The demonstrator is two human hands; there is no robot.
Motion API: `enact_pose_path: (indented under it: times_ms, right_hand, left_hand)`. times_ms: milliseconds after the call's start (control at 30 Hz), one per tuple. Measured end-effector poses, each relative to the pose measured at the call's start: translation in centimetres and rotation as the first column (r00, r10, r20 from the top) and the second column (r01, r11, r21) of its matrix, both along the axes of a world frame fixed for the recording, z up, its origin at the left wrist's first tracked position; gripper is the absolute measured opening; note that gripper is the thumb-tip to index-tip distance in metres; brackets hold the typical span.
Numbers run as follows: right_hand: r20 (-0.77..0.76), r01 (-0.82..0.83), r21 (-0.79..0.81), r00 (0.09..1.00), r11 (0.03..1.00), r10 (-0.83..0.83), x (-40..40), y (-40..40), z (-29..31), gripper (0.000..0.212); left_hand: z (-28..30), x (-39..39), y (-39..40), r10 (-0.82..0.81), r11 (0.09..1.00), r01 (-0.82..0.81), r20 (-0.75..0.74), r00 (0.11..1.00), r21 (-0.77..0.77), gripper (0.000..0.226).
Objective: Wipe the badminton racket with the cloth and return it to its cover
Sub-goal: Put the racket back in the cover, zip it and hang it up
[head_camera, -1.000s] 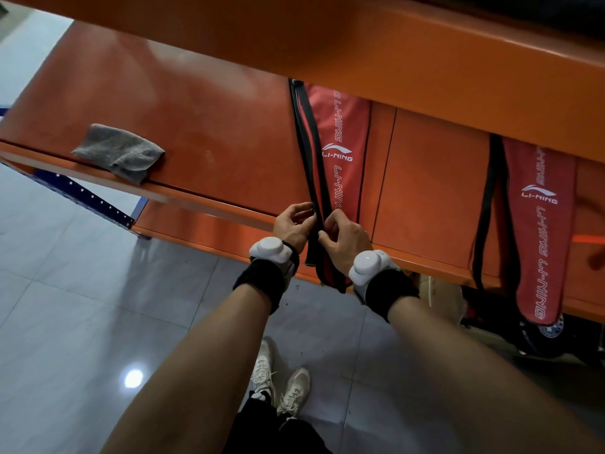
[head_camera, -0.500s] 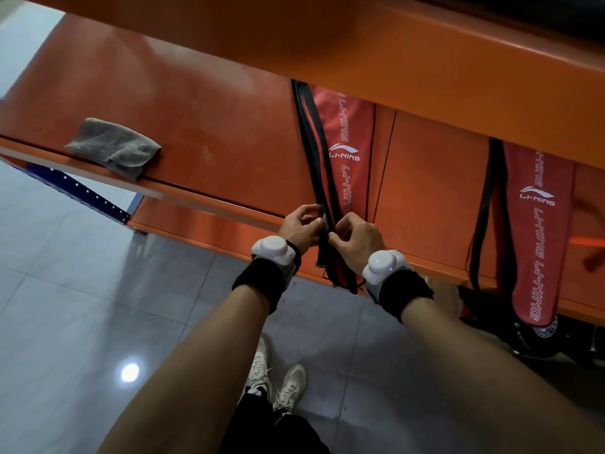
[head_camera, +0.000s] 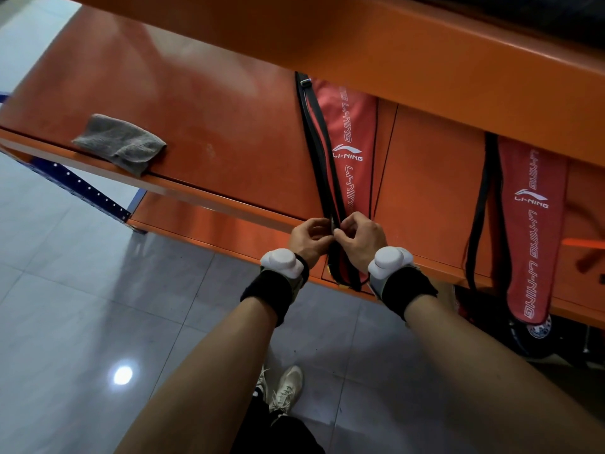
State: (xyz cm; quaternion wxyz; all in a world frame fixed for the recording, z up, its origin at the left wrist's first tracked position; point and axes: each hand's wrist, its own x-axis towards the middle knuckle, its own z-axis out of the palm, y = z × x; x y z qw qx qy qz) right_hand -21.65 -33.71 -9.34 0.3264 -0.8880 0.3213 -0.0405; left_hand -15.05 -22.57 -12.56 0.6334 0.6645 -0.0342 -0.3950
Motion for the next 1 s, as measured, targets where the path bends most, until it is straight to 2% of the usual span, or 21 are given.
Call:
enact_pose_path:
  times_ms: [67,233,500,633,733,833,933,1000]
  right_hand:
    - [0.009,-0.004,-0.006,1.0,1.0,0.004,-0.1,0.4,0.1,0.017]
    - [0.0,0.003,-0.014,1.0,1.0,-0.003,-0.3,0.2,0.2,0.018]
    - [0.015,0.057,0.002,0.998,0.998,-0.057,-1.1,0.1,-0.9,0.014]
    - [0.017,0.091,0.035,0.996,0.995,-0.092,-1.8,0.1,-1.2,0.009]
    - [0.005,0.141,0.044,0.99,0.989,-0.142,-2.7,-0.2,-1.2,0.007]
    - [-0.039,0.182,0.044,0.983,0.982,-0.18,-3.2,-0.5,-1.2,0.009]
    - [-0.081,0.234,0.05,0.97,0.971,-0.229,-4.2,-0.4,-1.4,0.017]
    - [-0.106,0.267,0.039,0.959,0.963,-0.262,-4.7,-0.1,-1.6,0.024]
  left_hand:
    - [0.1,-0.5,-0.3,-0.028,0.999,0.026,0.056,0.998,0.037,0.042]
    - [0.3,-0.4,-0.4,-0.058,0.998,0.058,0.001,0.998,0.038,0.042]
    - [0.0,-1.6,0.1,-0.106,0.988,0.079,0.209,0.972,0.131,0.033]
    - [-0.3,-2.9,0.5,-0.066,0.994,0.05,0.166,0.984,0.097,0.036]
    - [-0.6,-3.5,0.6,-0.042,0.988,0.014,0.179,0.983,0.151,0.028]
    - [-0.8,-3.9,0.8,-0.075,0.97,0.058,0.063,0.995,0.235,0.022]
    - [-0.7,-5.2,0.9,-0.167,0.933,0.189,-0.096,0.981,0.308,0.033]
    - [-0.5,-5.8,0.9,-0.207,0.922,0.246,-0.157,0.966,0.297,0.042]
